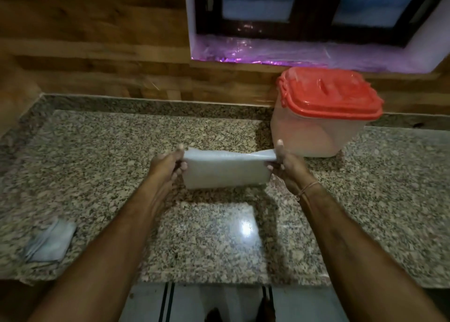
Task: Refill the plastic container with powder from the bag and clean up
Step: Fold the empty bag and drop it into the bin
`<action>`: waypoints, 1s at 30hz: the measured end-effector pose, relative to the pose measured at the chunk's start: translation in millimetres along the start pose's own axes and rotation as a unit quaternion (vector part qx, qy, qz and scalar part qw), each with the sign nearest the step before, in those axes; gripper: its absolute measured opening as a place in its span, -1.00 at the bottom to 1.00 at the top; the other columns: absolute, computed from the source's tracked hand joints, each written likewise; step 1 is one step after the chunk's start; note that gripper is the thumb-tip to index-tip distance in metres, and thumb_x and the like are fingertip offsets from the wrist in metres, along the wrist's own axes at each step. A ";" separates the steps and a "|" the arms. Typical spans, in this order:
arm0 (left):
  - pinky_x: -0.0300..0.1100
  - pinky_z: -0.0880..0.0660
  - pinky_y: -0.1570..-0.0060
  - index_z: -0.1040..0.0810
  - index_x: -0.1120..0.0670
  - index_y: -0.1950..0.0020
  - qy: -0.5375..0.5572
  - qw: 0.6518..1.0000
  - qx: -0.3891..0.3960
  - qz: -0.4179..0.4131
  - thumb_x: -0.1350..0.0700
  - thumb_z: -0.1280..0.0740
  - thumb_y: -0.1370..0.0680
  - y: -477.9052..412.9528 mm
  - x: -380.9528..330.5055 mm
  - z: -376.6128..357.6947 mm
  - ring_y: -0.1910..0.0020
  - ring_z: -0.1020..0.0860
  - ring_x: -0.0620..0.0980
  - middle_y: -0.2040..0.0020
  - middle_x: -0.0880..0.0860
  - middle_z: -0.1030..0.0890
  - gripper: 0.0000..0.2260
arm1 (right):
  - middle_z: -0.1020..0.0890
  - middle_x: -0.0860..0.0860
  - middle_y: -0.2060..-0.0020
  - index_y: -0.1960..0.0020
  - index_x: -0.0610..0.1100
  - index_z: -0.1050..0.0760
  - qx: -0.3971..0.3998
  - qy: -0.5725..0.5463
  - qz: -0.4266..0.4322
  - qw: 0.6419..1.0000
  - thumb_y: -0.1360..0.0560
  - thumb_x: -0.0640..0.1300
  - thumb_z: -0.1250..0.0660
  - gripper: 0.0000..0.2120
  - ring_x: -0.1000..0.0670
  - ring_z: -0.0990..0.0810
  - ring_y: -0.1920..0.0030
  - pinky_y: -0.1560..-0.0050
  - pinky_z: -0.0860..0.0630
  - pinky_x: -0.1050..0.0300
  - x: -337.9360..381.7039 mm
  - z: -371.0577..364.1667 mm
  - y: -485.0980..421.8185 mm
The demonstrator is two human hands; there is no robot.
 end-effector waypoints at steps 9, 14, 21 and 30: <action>-0.29 -0.44 0.61 -0.62 0.30 -0.04 -0.180 0.982 -0.033 0.049 -0.05 -0.48 -0.57 39.1 59.0 38.4 0.42 -0.56 0.00 0.28 0.12 -0.63 -0.61 | -0.64 -0.16 0.17 0.09 -0.26 -0.60 0.060 0.192 -0.035 0.979 -0.63 -0.07 -0.40 -0.74 -0.08 -0.63 0.20 0.27 -0.63 0.08 -59.5 16.1 15.6; -0.18 -0.46 0.41 -0.59 0.27 0.05 -0.375 0.920 0.045 0.102 -0.15 -0.54 -0.48 61.4 126.2 63.3 0.32 -0.61 0.12 0.25 0.18 -0.63 -0.53 | -0.53 -0.09 0.48 0.44 -0.12 -0.48 0.080 0.429 -0.074 0.897 -0.41 0.09 -0.54 -0.58 -0.04 -0.46 0.42 0.28 -0.37 0.05 -134.2 60.3 21.7; 0.26 0.10 -0.58 0.17 -0.06 -0.70 -0.673 0.687 0.071 -0.263 -0.44 -0.24 -0.52 52.1 126.1 7.7 -0.68 0.17 0.20 -0.71 0.11 0.17 -0.05 | -0.43 0.03 0.49 0.44 -0.08 -0.38 0.072 0.603 -0.033 0.794 -0.51 0.05 -0.51 -0.53 -0.02 -0.45 0.40 0.33 -0.29 0.13 -120.9 57.0 22.9; 0.33 0.15 -0.54 0.19 0.07 -0.69 -0.726 0.662 0.099 -0.158 -0.57 -0.01 -0.47 37.4 158.0 -0.5 -0.67 0.12 0.22 -0.70 0.18 0.12 0.03 | -0.57 -0.09 -0.06 -0.12 -0.16 -0.46 -0.136 0.414 0.023 0.900 -0.45 -0.04 -0.57 -0.60 -0.11 -0.59 0.00 -0.02 -0.56 0.03 -129.1 65.6 45.7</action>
Point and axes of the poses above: each hand's wrist, its own y-axis away from the middle knuckle, its own z-axis out of the back of the hand, x = y × z, the point moved 6 cm from there along -y, towards the middle knuckle
